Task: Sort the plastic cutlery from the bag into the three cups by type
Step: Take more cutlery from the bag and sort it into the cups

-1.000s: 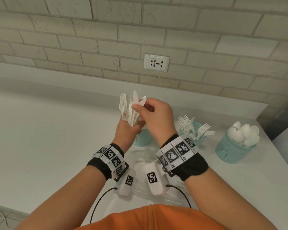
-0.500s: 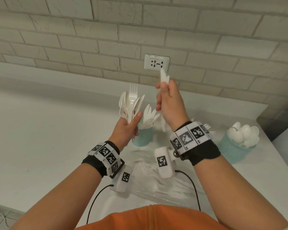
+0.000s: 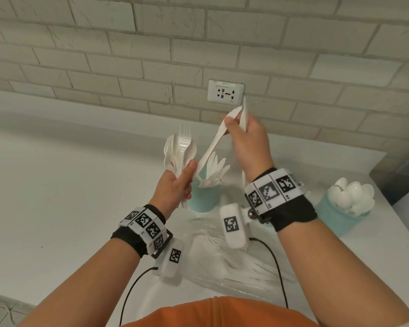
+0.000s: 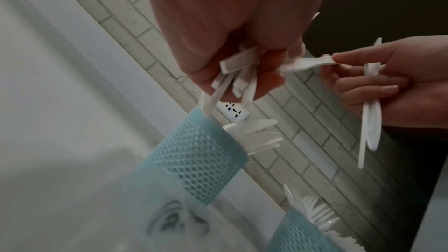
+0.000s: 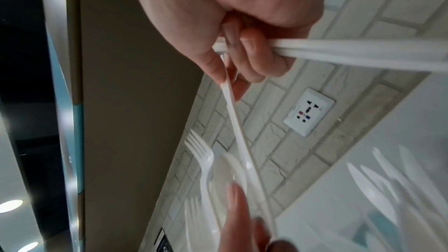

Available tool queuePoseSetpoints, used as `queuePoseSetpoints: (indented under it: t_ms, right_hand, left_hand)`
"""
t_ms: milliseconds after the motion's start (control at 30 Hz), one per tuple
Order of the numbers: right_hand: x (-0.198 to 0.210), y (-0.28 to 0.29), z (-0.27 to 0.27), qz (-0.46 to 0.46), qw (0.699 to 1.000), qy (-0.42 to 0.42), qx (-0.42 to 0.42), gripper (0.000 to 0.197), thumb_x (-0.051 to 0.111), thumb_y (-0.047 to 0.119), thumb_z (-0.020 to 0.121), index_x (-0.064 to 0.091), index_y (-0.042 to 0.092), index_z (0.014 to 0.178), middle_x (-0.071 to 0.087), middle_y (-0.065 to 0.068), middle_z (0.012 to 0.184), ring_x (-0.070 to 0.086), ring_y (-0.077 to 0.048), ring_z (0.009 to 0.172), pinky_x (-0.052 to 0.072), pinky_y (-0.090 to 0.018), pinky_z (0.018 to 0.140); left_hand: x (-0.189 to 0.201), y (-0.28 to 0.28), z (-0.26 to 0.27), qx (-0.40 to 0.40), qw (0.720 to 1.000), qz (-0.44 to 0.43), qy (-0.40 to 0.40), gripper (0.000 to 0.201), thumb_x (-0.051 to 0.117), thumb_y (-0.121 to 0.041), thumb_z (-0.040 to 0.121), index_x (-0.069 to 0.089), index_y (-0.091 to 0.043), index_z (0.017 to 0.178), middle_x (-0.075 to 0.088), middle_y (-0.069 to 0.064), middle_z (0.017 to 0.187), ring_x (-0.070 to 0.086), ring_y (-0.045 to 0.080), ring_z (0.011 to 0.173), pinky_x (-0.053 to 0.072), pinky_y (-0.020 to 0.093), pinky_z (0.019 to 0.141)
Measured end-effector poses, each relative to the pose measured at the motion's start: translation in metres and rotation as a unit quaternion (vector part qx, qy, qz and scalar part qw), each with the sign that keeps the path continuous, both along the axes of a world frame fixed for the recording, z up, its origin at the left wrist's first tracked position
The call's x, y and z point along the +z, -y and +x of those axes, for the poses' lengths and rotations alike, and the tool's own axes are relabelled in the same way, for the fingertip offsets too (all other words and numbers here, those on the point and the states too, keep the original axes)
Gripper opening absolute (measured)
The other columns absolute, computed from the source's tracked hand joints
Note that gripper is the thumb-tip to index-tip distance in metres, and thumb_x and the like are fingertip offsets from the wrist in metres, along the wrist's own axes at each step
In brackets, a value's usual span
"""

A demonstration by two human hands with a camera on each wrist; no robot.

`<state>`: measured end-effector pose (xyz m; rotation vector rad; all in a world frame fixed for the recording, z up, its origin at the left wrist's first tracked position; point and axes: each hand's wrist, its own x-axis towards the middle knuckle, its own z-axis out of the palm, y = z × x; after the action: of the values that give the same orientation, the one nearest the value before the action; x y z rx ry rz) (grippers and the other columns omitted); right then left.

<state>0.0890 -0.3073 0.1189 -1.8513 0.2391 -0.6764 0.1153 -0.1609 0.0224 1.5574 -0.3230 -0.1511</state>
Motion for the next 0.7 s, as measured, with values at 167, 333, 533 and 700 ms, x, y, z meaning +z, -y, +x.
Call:
queuePoseSetpoints:
  t_ms: [167, 333, 533, 700]
  right_hand:
    - [-0.008, 0.005, 0.019, -0.073, 0.997, -0.002, -0.013, 0.025, 0.049, 0.026, 0.096, 0.059, 0.015, 0.116, 0.063, 0.005, 0.101, 0.058, -0.011, 0.090, 0.043, -0.025, 0.077]
    - [-0.050, 0.000, 0.025, -0.094, 0.988, -0.102, 0.063, 0.025, 0.062, 0.028, 0.088, 0.061, 0.025, 0.113, 0.063, 0.003, 0.099, 0.060, -0.011, 0.087, 0.051, -0.030, 0.082]
    - [-0.019, 0.003, 0.035, -0.075, 0.993, -0.045, 0.073, 0.034, 0.039, 0.032, 0.100, 0.059, 0.005, 0.103, 0.040, 0.002, 0.085, 0.045, -0.011, 0.075, 0.038, -0.025, 0.074]
    - [-0.013, -0.001, 0.037, -0.107, 0.993, 0.008, 0.052, 0.024, 0.036, 0.027, 0.101, 0.052, 0.013, 0.090, 0.044, -0.002, 0.097, 0.045, -0.013, 0.089, 0.036, -0.016, 0.081]
  left_hand:
    - [-0.008, -0.010, 0.009, 0.072, 0.997, 0.018, -0.011, 0.039, 0.059, -0.045, 0.088, 0.051, -0.008, 0.080, 0.045, -0.004, 0.052, 0.040, 0.010, 0.043, 0.040, 0.021, 0.044]
    - [-0.008, -0.009, 0.010, 0.091, 0.996, 0.008, -0.013, 0.040, 0.063, -0.043, 0.085, 0.057, -0.004, 0.093, 0.051, -0.010, 0.047, 0.041, 0.007, 0.040, 0.040, 0.019, 0.041]
    - [-0.012, -0.010, 0.012, 0.052, 0.998, 0.002, -0.028, 0.036, 0.060, -0.042, 0.089, 0.050, -0.015, 0.069, 0.042, -0.004, 0.049, 0.037, 0.011, 0.044, 0.037, 0.023, 0.046]
    - [-0.010, -0.003, 0.011, 0.025, 1.000, 0.010, -0.013, 0.024, 0.054, -0.037, 0.093, 0.048, -0.023, 0.074, 0.037, -0.013, 0.049, 0.034, 0.005, 0.044, 0.035, 0.021, 0.047]
